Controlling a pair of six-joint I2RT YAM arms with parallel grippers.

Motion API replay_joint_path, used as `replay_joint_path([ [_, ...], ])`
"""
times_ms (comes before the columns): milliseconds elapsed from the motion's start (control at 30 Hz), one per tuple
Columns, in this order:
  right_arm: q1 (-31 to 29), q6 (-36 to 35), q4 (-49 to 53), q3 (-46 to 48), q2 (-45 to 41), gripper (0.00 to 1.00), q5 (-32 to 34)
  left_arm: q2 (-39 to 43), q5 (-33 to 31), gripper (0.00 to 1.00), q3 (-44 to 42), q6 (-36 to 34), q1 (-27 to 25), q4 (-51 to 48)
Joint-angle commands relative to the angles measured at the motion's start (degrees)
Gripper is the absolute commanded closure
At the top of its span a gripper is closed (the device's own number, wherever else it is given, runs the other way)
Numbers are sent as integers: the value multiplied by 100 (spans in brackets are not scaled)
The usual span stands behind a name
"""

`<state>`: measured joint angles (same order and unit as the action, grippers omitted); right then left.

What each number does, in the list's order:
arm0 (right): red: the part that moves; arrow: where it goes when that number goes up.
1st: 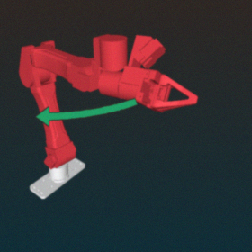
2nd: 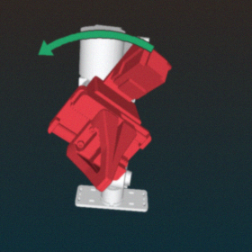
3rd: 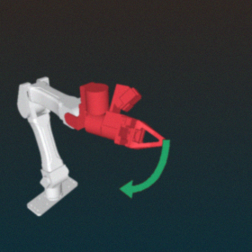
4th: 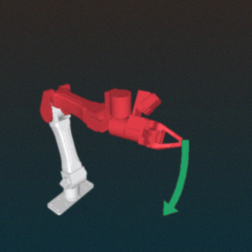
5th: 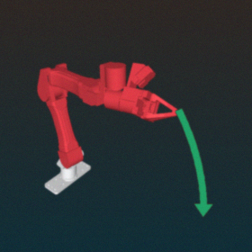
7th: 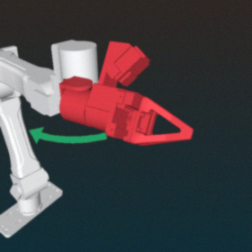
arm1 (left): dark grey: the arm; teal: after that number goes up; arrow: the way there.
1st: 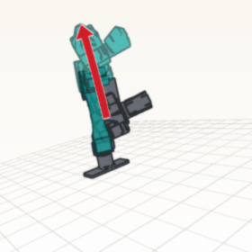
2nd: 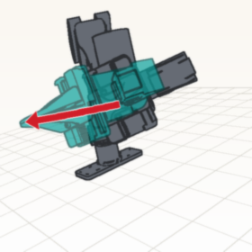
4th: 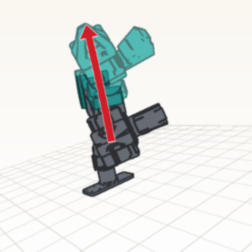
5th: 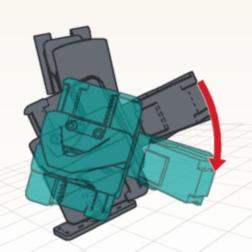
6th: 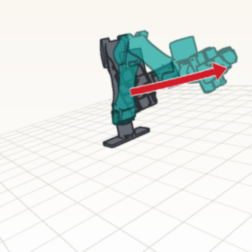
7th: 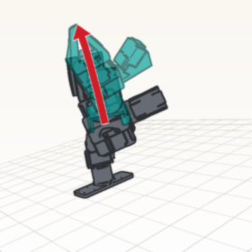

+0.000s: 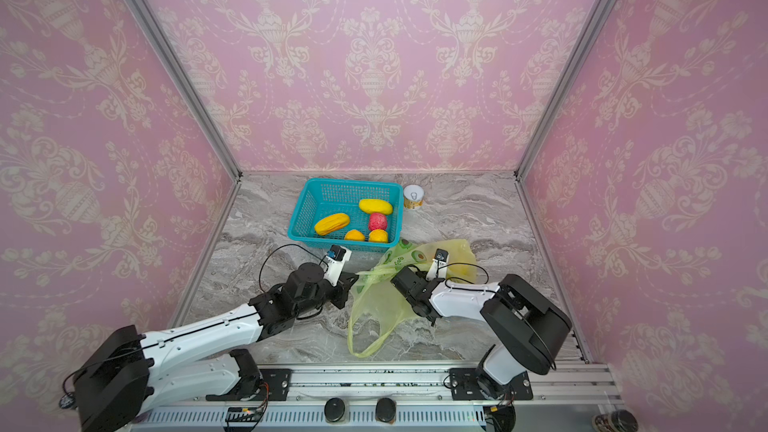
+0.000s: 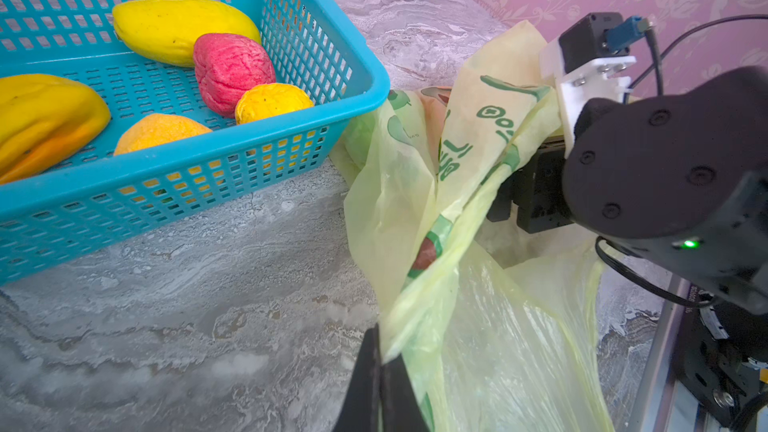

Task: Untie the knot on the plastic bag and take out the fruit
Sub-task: 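Push the right gripper deep into the bag toward the remaining fruit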

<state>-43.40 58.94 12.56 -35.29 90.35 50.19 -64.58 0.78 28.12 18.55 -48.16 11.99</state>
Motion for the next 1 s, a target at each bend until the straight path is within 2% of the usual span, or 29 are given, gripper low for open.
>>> replay_joint_path([
  [0,120,-91,-547,-18,359,13,-5,64,-27,100,-53,-45,26,-47],
  [133,169,-125,-423,-322,711,25,69,69,-27,100,-52,-60,26,-49],
  [200,191,-86,-316,-413,803,35,44,68,-36,100,-54,-61,31,-50],
  [333,191,-169,-498,-287,679,51,-43,59,-45,100,-51,-67,26,-40],
  [467,187,-627,-825,-166,420,61,-419,16,-21,100,-35,-63,26,-35],
  [633,-5,-955,-958,-60,-1,67,-721,-28,-12,100,-10,-66,26,-30],
  [867,-617,-972,-628,62,-864,74,-563,-90,5,100,8,-64,27,-34],
  [967,-856,-1045,-605,186,-1284,74,-584,-99,18,100,9,-55,26,-37],
])
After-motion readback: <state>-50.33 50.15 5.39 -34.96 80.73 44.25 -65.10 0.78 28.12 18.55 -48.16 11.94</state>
